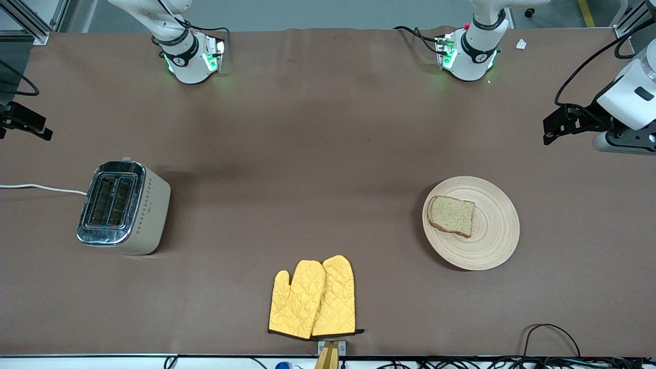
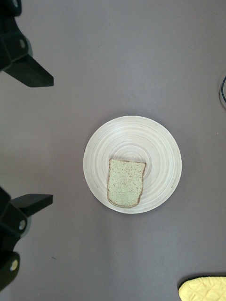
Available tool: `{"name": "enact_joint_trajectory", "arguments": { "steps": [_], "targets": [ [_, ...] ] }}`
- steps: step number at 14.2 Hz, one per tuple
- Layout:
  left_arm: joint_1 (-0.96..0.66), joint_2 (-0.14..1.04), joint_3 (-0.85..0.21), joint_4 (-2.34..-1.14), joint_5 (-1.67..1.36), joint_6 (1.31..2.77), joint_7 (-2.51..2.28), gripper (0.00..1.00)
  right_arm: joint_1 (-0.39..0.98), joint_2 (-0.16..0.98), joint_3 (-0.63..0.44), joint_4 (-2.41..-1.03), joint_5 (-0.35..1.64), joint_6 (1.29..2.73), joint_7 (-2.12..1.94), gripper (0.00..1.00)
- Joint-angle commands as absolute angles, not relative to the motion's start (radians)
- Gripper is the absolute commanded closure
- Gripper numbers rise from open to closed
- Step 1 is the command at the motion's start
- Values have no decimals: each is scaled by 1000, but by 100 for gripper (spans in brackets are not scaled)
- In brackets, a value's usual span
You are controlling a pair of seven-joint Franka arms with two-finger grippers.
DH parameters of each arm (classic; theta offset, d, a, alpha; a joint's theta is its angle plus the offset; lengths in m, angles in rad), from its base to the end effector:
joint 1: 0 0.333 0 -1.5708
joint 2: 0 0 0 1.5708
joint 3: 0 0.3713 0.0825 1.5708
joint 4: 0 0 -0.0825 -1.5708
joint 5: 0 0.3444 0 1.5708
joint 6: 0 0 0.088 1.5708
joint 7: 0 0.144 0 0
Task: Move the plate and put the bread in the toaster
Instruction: 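Lower the left gripper toward the rim of the wooden plate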
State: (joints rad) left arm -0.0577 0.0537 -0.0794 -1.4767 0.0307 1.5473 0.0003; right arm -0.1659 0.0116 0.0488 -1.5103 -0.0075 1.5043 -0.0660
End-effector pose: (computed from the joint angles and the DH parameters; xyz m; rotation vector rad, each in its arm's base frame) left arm 0.5293 -0.0671 0.6533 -3.1090 0.2122 -0.0293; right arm 0.5085 -0.0611 0.6570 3.1351 -0.0808 -0.0285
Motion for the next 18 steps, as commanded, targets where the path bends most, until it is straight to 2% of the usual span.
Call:
{"name": "enact_joint_trajectory", "arguments": {
  "steps": [1, 6, 11, 18],
  "targets": [
    [-54, 61, -80, -1457, 49, 1531, 12, 0, -178, -5, 64, -1517, -29, 1496, -48, 0],
    [-23, 66, -80, -1456, 40, 1532, 15, 0, -178, -5, 64, -1519, -28, 1496, -48, 0],
    [46, 118, -81, -1466, 6, 1509, 44, 0, -176, -5, 64, -1520, -28, 1496, -48, 0],
    [311, 365, -83, -1468, -366, 1511, 195, 0, -176, -5, 66, -1520, -28, 1496, -48, 0]
  ]
}}
